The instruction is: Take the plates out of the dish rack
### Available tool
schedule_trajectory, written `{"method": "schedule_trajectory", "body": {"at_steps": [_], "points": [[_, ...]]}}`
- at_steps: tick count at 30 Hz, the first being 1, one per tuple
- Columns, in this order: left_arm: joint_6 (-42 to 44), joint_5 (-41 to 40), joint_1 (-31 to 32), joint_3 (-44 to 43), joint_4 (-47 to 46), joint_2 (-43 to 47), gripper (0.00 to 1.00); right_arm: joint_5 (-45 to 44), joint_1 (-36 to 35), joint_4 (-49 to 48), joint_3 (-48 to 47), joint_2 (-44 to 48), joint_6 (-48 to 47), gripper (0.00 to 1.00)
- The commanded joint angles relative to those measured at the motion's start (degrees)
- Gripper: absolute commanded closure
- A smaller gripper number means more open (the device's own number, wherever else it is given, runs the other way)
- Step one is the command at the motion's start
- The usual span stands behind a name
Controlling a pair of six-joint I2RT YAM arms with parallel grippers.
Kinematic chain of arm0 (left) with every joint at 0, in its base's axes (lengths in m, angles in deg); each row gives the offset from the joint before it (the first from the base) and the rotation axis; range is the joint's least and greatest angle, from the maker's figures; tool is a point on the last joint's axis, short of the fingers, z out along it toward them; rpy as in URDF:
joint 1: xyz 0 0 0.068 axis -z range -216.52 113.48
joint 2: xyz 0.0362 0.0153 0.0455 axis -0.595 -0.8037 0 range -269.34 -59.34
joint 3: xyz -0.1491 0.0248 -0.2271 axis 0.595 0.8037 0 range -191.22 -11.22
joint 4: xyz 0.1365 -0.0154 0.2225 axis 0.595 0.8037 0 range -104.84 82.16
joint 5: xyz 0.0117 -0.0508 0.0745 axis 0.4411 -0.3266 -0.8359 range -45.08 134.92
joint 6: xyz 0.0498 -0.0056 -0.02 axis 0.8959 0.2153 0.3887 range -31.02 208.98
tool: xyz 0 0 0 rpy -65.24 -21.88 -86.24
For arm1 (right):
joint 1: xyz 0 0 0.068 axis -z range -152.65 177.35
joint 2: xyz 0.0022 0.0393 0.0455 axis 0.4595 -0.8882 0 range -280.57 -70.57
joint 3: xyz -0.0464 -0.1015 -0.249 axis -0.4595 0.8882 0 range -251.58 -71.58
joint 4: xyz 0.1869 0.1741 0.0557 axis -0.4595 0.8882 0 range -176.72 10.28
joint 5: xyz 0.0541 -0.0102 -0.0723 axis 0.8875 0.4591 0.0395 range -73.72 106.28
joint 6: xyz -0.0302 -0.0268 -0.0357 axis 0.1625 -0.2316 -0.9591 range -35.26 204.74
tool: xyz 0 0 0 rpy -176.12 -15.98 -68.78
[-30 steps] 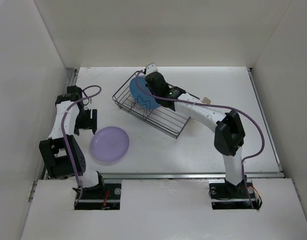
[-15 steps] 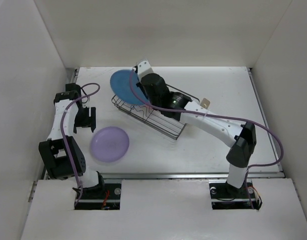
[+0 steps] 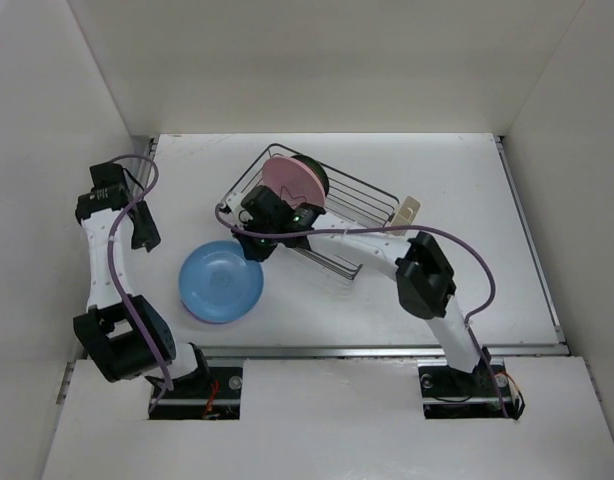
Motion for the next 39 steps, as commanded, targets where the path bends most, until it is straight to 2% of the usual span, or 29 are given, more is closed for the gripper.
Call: {"method": "schedule_trajectory", "body": {"at_steps": [1,3,4,5,6,10,13,14,16,17,18,22,24,29,31,37,38,39], "points": [[-1.05,-1.87,0.17,-0.54,-1.40,3.28,0.25,5.59,-0.80,-0.99,-5.10,-1.56,3.07,0.84],[-1.04,-1.25,0.17,-0.01,-2.01,3.89,0.25,5.77,-1.32,1.10,-8.16,-3.14,3.07,0.60],[-1.04,-1.25,0.17,0.51,-2.01,3.89,0.25,5.25,-1.32,1.90,-8.97,-3.67,3.07,0.39],[-0.43,-0.73,0.17,0.51,-2.01,4.50,0.25,4.72,-1.93,2.43,-8.97,-3.68,3.07,0.34],[-0.42,-0.72,0.17,1.12,-2.01,4.51,0.25,4.10,-1.94,2.43,-8.97,-2.72,3.07,0.22],[0.10,-0.11,0.17,1.66,-2.01,5.12,0.25,-2.81,-1.94,-1.16,-5.30,4.83,3.07,0.06],[0.10,1.29,0.17,1.66,-2.54,5.12,0.25,-9.94,-1.42,-5.28,-2.04,12.22,3.07,0.04],[0.63,1.30,0.17,1.66,-2.54,5.12,0.25,-15.45,-0.19,-5.82,-0.64,14.67,3.07,0.03],[0.63,3.05,0.17,1.66,-2.54,5.12,0.25,-21.45,1.57,-5.83,-0.10,15.40,3.69,0.03],[0.63,3.06,0.17,2.18,-2.54,5.12,0.25,-27.74,3.66,-5.22,-0.10,15.40,4.30,0.03],[1.15,3.58,0.17,2.18,-2.54,5.12,0.25,-31.03,4.64,-4.43,-0.10,15.40,4.30,0.07],[1.16,4.11,0.17,2.71,-2.54,4.60,0.25,-43.35,8.77,2.42,-4.57,9.87,4.30,0.10],[1.16,4.11,0.17,2.71,-2.54,4.07,0.25,-43.98,11.23,2.96,-4.58,8.37,4.30,0.10],[1.16,4.73,0.17,2.71,-1.84,2.84,0.25,-38.45,14.67,2.43,-5.81,4.68,4.83,0.10],[1.16,4.73,0.17,2.18,-1.31,2.84,0.25,-36.43,15.81,1.30,-5.81,3.89,4.83,0.15],[1.16,4.73,0.17,2.71,-1.31,2.84,0.25,-33.62,15.81,0.24,-5.82,1.95,4.83,0.43],[1.16,4.73,0.17,3.23,-1.31,2.84,0.25,-33.00,15.81,0.24,-5.81,1.95,4.31,0.58],[1.16,4.73,0.17,3.24,-1.31,2.84,0.25,-32.99,15.81,0.24,-5.20,1.95,4.30,0.67]]}}
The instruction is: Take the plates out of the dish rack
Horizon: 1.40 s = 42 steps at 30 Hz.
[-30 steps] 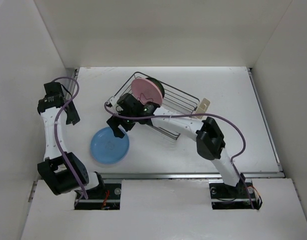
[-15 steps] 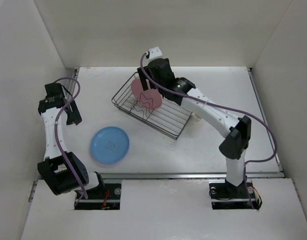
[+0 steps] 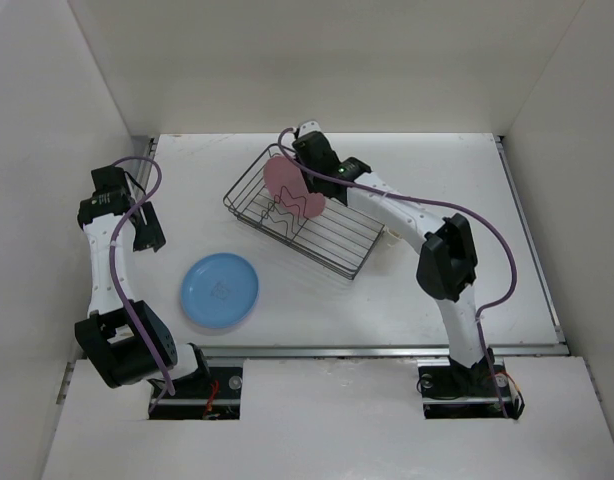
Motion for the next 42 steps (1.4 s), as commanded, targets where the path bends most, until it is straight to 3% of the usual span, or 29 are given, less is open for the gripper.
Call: {"method": "schedule_trajectory", "body": {"at_steps": [1,3,6,17,23,26,29,30,34,38,41,42], "points": [[0.39,0.27,0.17,0.86,0.77,0.28,0.25,1.06,-0.03,-2.93,-0.74,1.60,-0.05,0.75],[0.39,0.27,0.17,0.86,0.77,0.28,0.25,-1.04,-0.82,-4.42,1.88,3.35,-2.23,0.90],[0.39,0.27,0.17,1.38,0.77,-0.25,0.25,-7.69,-3.54,-7.59,5.05,5.29,-6.45,1.00],[0.92,0.27,0.17,1.38,0.24,-0.77,0.25,-21.96,-7.67,-14.62,6.12,12.93,-8.66,1.00],[0.92,0.27,0.17,1.38,0.24,-0.77,0.25,-24.35,-10.05,-16.47,6.12,15.66,-9.71,1.00],[0.92,0.27,0.17,1.38,0.24,-0.25,0.25,-20.23,-11.36,-14.47,6.12,17.07,-8.24,1.00],[0.92,0.27,0.17,0.77,0.24,-0.25,0.25,-0.85,-11.37,-9.90,6.12,17.60,-7.08,1.00],[0.92,0.27,0.17,0.16,0.24,-0.25,0.25,11.74,-11.89,-7.10,6.12,17.08,-7.08,1.00],[-0.13,0.27,0.17,-1.16,0.24,-0.25,0.25,30.98,-13.03,-0.40,3.41,11.11,-7.08,1.00],[-0.13,0.88,0.17,-1.69,0.24,0.28,0.23,39.01,-15.93,3.74,-1.95,1.02,-7.08,1.00],[-0.13,1.41,0.17,-2.22,0.24,0.28,0.23,37.46,-17.78,3.74,-3.89,-1.73,-6.47,1.00],[-0.13,1.41,0.17,-2.22,0.24,0.28,0.23,37.45,-17.79,3.74,-3.90,-2.96,-6.46,0.94]]}}
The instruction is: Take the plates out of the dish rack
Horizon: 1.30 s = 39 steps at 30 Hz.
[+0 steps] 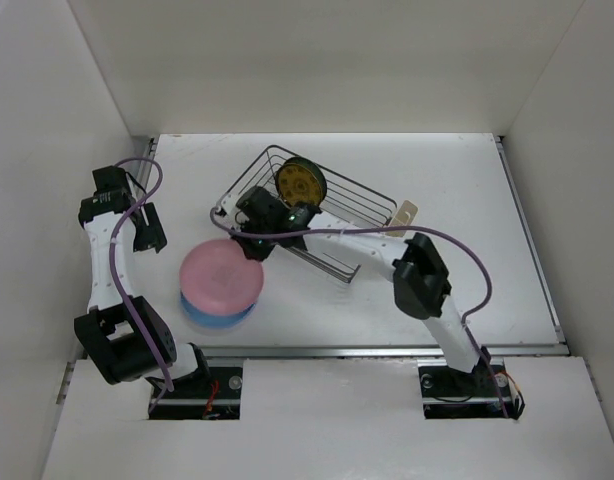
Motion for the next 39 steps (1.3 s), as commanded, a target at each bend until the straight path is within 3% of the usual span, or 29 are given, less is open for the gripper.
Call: {"method": "schedule_trajectory", "body": {"at_steps": [1,2,3,4,6,11,16,19,24,30,34,39], "points": [[-0.55,0.78,0.17,-2.37,0.61,1.35,0.23,5.93,-1.74,1.95,-4.60,-0.41,1.23,0.89],[-0.55,0.78,0.17,-2.37,0.62,1.35,0.23,5.93,-2.35,1.95,-4.60,-1.11,1.23,0.80],[-0.55,0.78,0.17,-2.37,0.62,1.35,0.23,5.32,-2.36,1.95,-4.60,-1.11,1.23,0.48],[-0.55,0.78,0.17,-2.37,0.62,1.35,0.23,4.71,-2.36,2.47,-4.60,-1.11,1.23,0.33],[-0.55,0.78,0.17,-2.37,0.62,1.35,0.23,2.17,-2.97,2.48,-4.60,-1.11,1.23,0.17],[-0.55,0.78,0.17,-2.37,0.62,1.35,0.23,-5.23,-2.97,-1.56,-3.56,7.39,1.23,0.04],[-0.02,0.78,0.17,-2.37,0.62,1.35,0.23,-17.94,2.20,-10.27,1.55,14.18,5.71,0.03],[0.59,2.09,0.17,-2.37,0.62,1.35,0.23,-21.66,8.17,-7.30,-0.28,11.99,7.03,0.16],[1.64,4.03,0.17,-2.37,1.14,-0.49,0.23,-20.09,16.96,-1.74,-10.12,3.30,9.84,0.36],[2.18,4.03,0.70,-2.37,1.14,-2.16,0.23,-15.62,21.20,-1.74,-10.76,-1.11,11.07,0.50],[2.18,4.03,1.22,-2.37,1.67,-3.47,0.23,-14.02,21.99,-2.35,-8.66,-2.08,11.07,0.67],[2.18,4.03,1.75,-2.37,1.67,-4.01,0.23,-15.25,21.99,-5.26,-3.99,0.47,11.07,0.63]]}}
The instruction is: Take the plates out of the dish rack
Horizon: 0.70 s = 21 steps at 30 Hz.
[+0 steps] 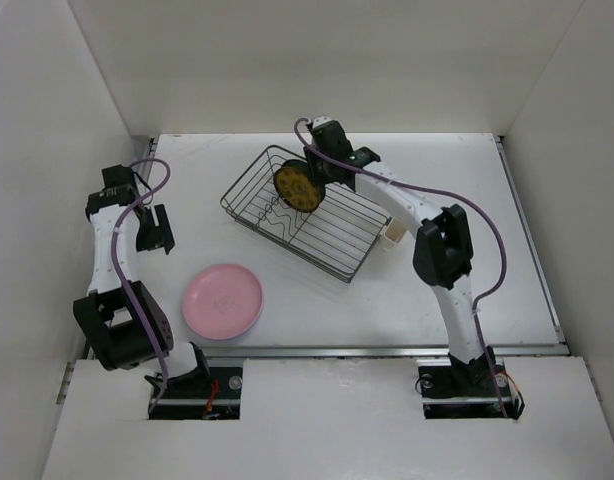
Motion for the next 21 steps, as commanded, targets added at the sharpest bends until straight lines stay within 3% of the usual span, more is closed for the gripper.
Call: {"method": "schedule_trajectory", "body": {"at_steps": [1,4,7,10,16,21], "points": [[0.60,0.36,0.83,-2.09,1.21,0.06,0.23,0.46,-0.55,-3.07,1.19,4.79,0.52,0.63],[0.60,0.36,0.83,-2.09,1.21,-0.47,0.23,-1.03,-0.55,-3.07,1.72,6.11,0.00,0.57],[0.07,0.36,1.36,-2.09,1.21,-0.47,0.23,-4.89,-1.16,-3.07,2.77,7.61,-0.79,0.44],[0.07,0.36,1.36,-2.09,1.21,-1.00,0.23,-8.32,-2.82,-3.07,3.91,10.32,-2.37,0.43],[0.07,0.36,1.36,-2.62,1.21,-1.53,0.23,-5.26,-6.17,-4.30,5.05,12.09,-5.98,0.45],[0.07,0.36,1.36,-2.62,1.21,-1.53,0.23,-7.61,-6.17,-6.23,6.47,7.01,-7.39,0.50]]}}
